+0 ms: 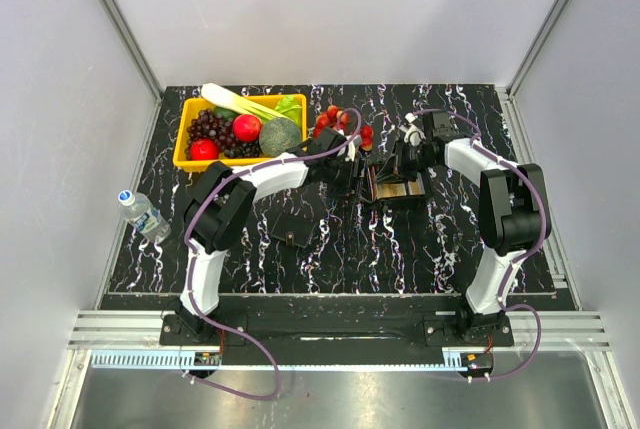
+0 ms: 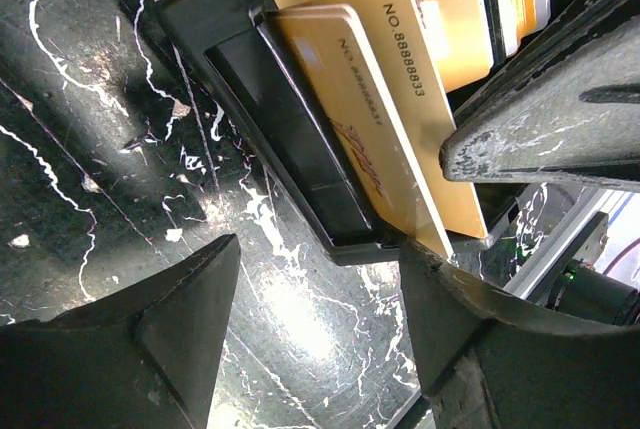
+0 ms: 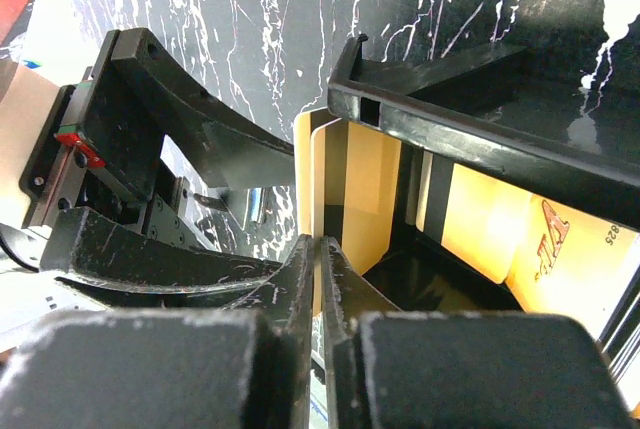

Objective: Put the credit cards into the card holder
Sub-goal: Pick up the credit card from the storage box, then open the card holder at the center of the board.

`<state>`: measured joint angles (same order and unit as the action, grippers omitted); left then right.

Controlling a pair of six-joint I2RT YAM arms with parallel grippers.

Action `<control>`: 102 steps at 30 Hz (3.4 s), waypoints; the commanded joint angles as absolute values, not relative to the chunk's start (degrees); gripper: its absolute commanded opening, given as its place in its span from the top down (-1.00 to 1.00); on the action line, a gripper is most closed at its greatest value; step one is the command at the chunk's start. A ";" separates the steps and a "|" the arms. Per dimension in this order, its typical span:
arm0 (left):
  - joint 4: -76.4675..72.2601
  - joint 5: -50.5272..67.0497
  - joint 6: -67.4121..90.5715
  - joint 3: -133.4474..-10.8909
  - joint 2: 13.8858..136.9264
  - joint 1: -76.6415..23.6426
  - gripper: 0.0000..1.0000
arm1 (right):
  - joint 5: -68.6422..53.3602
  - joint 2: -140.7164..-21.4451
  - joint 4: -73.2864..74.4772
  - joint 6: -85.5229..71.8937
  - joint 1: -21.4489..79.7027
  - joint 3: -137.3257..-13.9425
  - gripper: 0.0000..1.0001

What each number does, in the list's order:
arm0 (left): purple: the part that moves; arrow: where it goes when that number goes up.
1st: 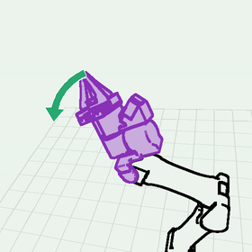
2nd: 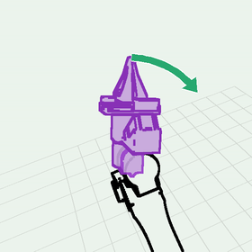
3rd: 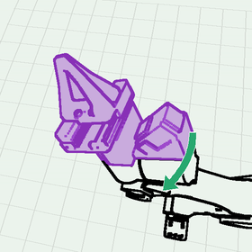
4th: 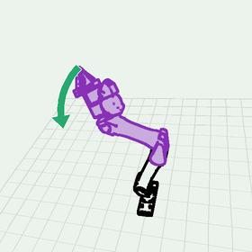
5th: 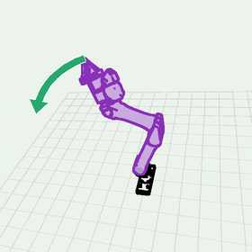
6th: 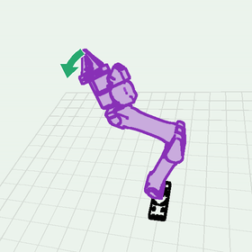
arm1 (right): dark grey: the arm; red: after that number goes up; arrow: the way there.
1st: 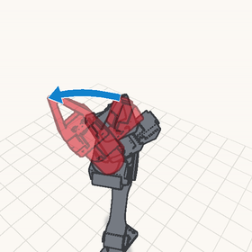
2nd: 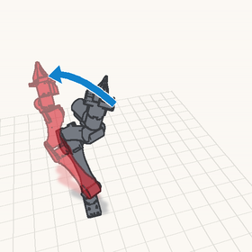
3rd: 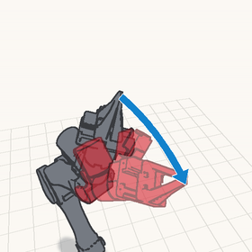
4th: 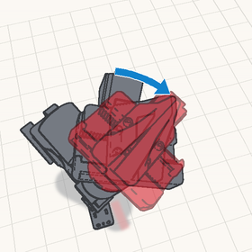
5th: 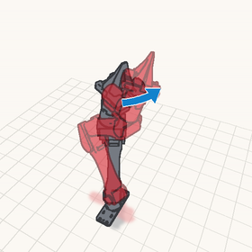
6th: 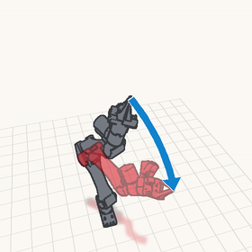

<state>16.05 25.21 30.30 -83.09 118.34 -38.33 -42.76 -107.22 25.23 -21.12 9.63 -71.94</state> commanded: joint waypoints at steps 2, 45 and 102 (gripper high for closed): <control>14.76 24.26 30.76 -82.88 116.10 -37.97 -0.36 | -43.61 -106.44 23.29 -22.59 9.49 -71.63 0.92; 14.50 24.61 29.88 -81.30 114.70 -37.00 -0.35 | -13.28 -111.10 36.03 -16.35 19.95 -82.35 0.92; 17.58 15.29 33.49 -45.18 83.50 -25.22 -0.39 | -31.64 -113.20 26.54 -21.45 29.97 -81.04 0.99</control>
